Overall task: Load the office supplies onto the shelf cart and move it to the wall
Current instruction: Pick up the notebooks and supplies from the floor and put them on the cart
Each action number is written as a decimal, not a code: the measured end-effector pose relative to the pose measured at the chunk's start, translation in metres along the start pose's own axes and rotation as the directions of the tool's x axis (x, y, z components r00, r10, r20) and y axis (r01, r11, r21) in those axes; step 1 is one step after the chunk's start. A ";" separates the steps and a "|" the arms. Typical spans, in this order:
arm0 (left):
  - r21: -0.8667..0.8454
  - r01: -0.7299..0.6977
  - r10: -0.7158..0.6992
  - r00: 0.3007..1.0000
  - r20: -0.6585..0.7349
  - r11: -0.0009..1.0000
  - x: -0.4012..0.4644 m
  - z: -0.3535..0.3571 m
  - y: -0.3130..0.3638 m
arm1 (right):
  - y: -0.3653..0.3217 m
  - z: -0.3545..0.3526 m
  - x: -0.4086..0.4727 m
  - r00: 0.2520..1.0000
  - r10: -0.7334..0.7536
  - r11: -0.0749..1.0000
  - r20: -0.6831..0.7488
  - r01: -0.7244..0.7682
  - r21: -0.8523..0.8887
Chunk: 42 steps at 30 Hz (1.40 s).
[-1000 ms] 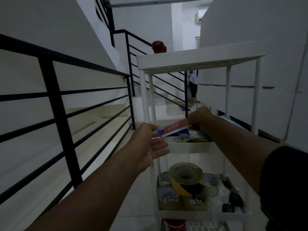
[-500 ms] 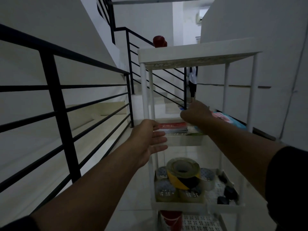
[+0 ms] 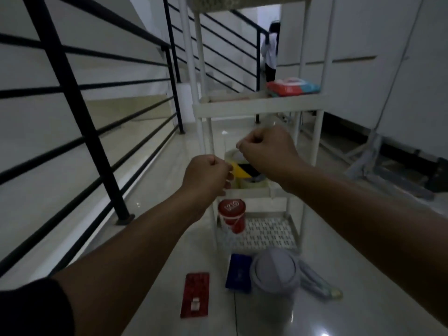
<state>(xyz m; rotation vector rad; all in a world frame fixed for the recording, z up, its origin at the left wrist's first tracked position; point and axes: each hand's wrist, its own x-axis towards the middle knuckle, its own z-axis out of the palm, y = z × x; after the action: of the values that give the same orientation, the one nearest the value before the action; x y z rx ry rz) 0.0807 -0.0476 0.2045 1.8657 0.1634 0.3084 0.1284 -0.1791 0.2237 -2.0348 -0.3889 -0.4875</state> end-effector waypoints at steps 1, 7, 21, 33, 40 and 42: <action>0.046 -0.003 0.003 1.000 0.001 0.999 -0.010 0.000 -0.013 | 0.010 0.006 -0.017 0.999 0.031 0.999 0.025 -0.031 -0.014; 0.294 0.047 -0.063 0.997 0.045 0.955 -0.055 -0.009 -0.091 | 0.069 0.057 -0.106 0.951 0.218 0.973 0.220 -0.193 -0.129; 0.609 0.151 -0.298 0.943 0.146 0.778 -0.049 -0.013 -0.264 | 0.154 0.172 -0.171 0.668 0.317 0.736 0.674 0.274 -0.619; 0.890 -0.150 -0.205 0.944 0.258 0.430 0.018 0.013 -0.355 | 0.211 0.241 -0.160 0.514 0.439 0.420 0.737 0.608 -0.674; 0.903 -0.210 -0.238 0.919 0.313 0.375 0.037 0.011 -0.365 | 0.210 0.252 -0.148 0.398 0.493 0.439 0.774 0.654 -0.616; 0.919 -0.168 -0.270 0.923 0.274 0.358 0.037 0.007 -0.363 | 0.210 0.246 -0.150 0.446 0.386 0.430 0.808 0.688 -0.585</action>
<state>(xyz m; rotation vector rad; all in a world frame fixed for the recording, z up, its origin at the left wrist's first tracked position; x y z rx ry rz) 0.1334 0.0685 -0.1371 3.0566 0.1337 -0.3291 0.1396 -0.0753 -0.1170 -3.2935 -1.2674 0.5761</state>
